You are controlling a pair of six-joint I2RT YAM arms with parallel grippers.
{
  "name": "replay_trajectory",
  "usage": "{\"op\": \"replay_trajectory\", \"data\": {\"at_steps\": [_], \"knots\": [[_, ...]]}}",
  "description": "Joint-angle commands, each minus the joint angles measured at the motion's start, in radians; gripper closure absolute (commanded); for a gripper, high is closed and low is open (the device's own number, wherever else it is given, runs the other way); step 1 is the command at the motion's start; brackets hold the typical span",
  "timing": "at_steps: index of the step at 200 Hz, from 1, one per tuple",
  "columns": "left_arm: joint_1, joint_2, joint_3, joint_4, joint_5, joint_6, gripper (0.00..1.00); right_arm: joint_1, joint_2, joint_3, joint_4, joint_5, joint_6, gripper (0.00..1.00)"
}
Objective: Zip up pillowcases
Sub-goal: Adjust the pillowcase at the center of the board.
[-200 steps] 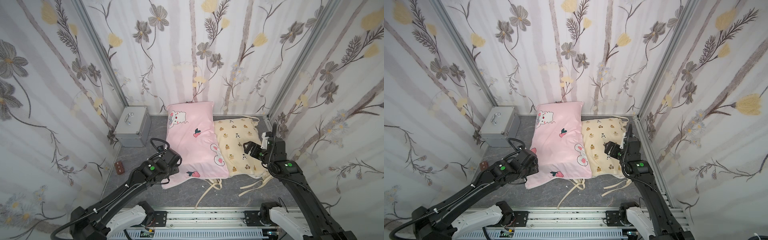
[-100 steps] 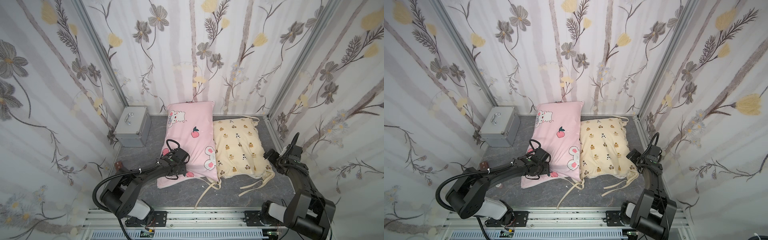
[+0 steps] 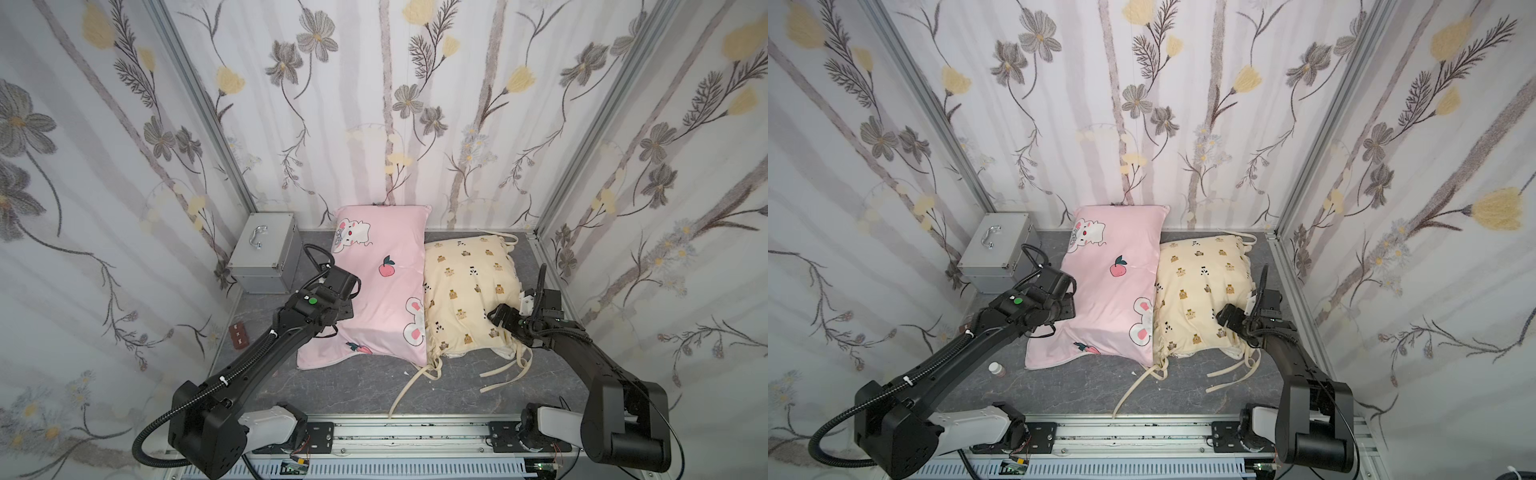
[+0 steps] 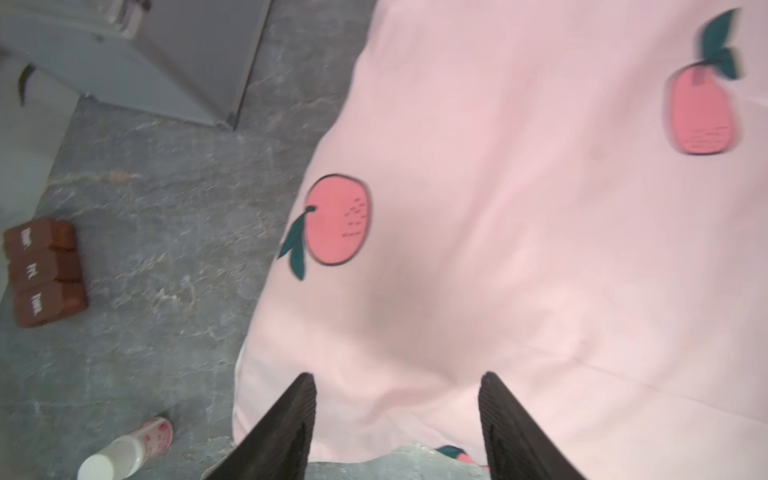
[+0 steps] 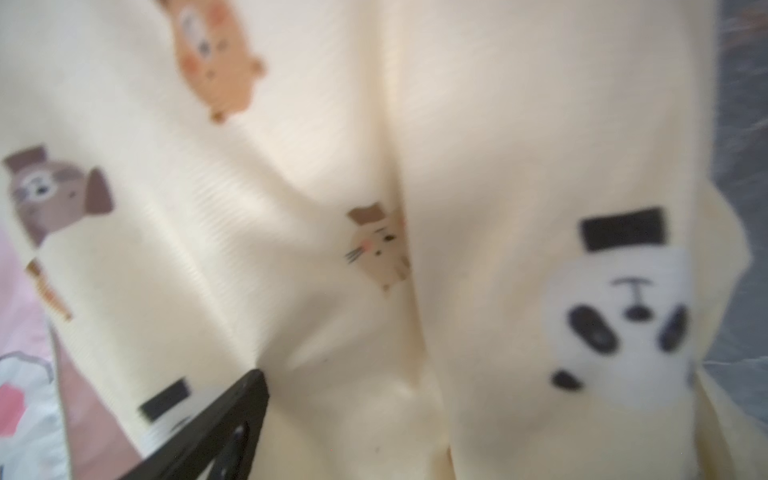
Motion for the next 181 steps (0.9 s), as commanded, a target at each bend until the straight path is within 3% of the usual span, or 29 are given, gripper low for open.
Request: {"op": "replay_trajectory", "data": {"at_steps": [1,36,72,94,130,181], "knots": [[-0.113,0.114,0.117,0.062,0.035,-0.016,0.36,0.111,-0.066,0.002,-0.071,-0.054,0.033,0.04],[-0.24,0.447,0.373,0.229,0.208,-0.024,0.37,0.19,-0.179,0.004,-0.139,-0.082,0.076,0.07],[-0.266,0.754,0.587,0.301,0.326,-0.061,0.4,0.19,-0.27,0.016,-0.181,-0.085,0.095,0.16],[-0.256,0.881,0.654,0.289,0.328,-0.073,0.41,0.153,-0.286,0.011,-0.198,-0.068,0.092,0.36],[-0.218,0.955,0.642,0.288,0.309,-0.072,0.42,0.073,-0.342,-0.016,-0.205,-0.077,0.089,0.76],[-0.165,1.086,0.706,0.275,0.302,-0.054,0.43,0.02,-0.418,0.04,-0.291,-0.108,0.078,0.96]]}}
